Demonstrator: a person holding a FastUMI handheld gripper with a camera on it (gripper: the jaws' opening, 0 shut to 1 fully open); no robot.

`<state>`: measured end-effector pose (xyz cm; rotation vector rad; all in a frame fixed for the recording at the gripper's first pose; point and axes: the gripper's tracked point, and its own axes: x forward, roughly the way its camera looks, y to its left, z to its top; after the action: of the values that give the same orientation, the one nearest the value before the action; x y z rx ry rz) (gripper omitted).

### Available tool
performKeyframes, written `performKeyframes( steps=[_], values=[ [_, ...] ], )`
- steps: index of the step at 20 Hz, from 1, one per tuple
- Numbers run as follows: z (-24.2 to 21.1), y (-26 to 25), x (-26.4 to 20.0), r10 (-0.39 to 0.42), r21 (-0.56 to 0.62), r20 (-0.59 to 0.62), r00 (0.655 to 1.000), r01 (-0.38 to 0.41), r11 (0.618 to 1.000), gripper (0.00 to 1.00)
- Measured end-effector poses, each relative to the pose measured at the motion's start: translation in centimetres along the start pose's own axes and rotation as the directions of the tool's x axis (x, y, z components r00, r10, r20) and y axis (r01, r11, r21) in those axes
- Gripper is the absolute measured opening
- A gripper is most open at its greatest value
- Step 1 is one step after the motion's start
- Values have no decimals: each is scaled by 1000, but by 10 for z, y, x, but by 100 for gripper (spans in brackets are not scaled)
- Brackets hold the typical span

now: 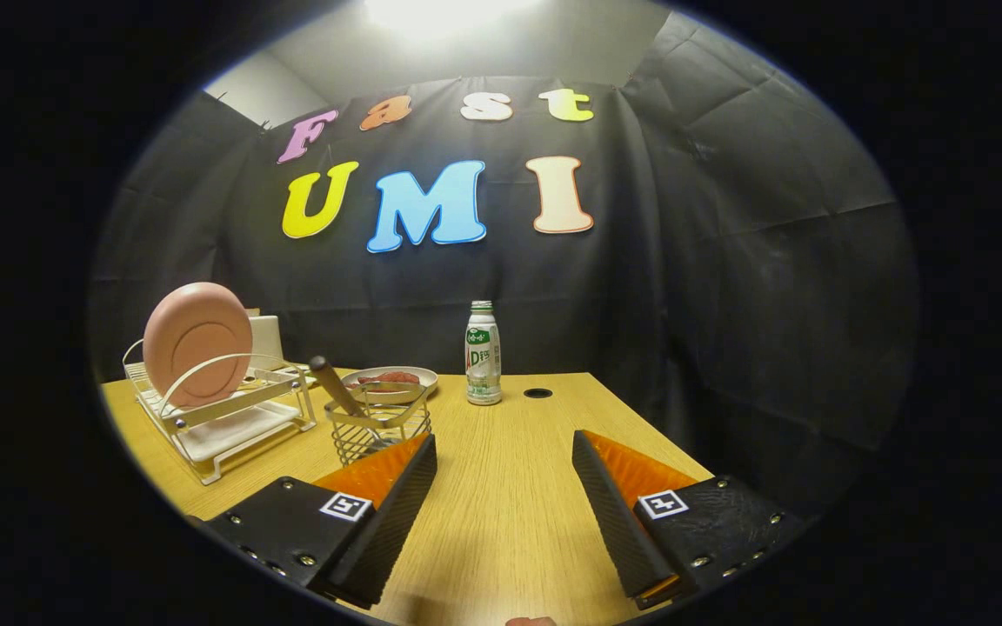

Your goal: Take the plate from the dish rack, then take the spoon from the basket and place it into the plate.

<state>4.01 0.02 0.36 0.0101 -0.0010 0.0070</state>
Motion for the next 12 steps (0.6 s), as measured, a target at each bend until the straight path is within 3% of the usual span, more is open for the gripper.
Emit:
performKeyframes(
  steps=[6, 12],
  values=[
    [29, -24, 48, -51, 19, 81, 995, 49, 999, 96],
    [58, -66, 21, -131, 8, 94, 987, 130, 991, 96]
  ],
)
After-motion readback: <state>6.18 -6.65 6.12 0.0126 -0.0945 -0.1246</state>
